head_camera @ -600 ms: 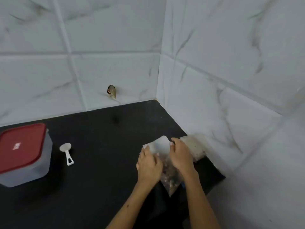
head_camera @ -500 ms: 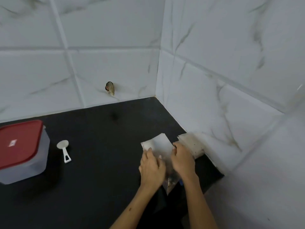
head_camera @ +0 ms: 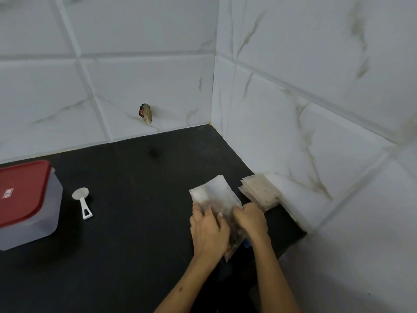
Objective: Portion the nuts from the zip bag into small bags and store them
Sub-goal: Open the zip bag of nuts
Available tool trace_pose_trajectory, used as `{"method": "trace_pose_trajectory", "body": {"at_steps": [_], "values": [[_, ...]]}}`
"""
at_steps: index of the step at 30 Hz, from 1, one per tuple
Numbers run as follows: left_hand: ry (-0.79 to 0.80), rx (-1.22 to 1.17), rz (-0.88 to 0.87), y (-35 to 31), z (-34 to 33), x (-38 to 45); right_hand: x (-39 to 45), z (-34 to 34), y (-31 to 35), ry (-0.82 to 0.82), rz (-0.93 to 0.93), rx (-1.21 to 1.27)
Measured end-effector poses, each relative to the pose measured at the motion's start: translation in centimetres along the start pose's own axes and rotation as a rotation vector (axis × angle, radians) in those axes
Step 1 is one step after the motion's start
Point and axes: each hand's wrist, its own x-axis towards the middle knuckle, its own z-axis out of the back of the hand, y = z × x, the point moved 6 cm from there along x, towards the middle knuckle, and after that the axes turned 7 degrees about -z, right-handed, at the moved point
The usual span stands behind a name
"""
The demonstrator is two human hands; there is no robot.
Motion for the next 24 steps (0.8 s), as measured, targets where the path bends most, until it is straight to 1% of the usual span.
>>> {"method": "trace_pose_trajectory", "body": {"at_steps": [3, 7, 11, 14, 17, 22, 24], "values": [[-0.036, 0.034, -0.037, -0.6, 1.0, -0.1, 0.3, 0.3, 0.5, 0.068, 0.018, 0.014], [-0.104, 0.033, -0.131, -1.4, 2.3, -0.1, 0.3, 0.4, 1.3, 0.280, -0.015, 0.161], [-0.140, 0.034, -0.181, -1.8, 3.2, 0.2, -0.3, -0.9, 1.7, 0.441, -0.067, 0.164], [-0.171, 0.025, -0.198, -2.0, 3.9, 0.4, -0.7, -2.2, 2.4, 0.551, -0.020, 0.156], [-0.183, -0.026, -0.146, -1.4, 4.4, 0.6, -1.1, -2.8, 3.4, 0.649, 0.050, 0.238], [-0.212, -0.217, -0.062, -0.6, 5.4, 0.8, -2.1, -2.6, 4.8, 0.770, 0.138, 0.378], [-0.214, -0.337, -0.021, -0.1, 5.6, 1.0, -2.3, -2.6, 5.3, 0.762, 0.171, 0.397]]}}
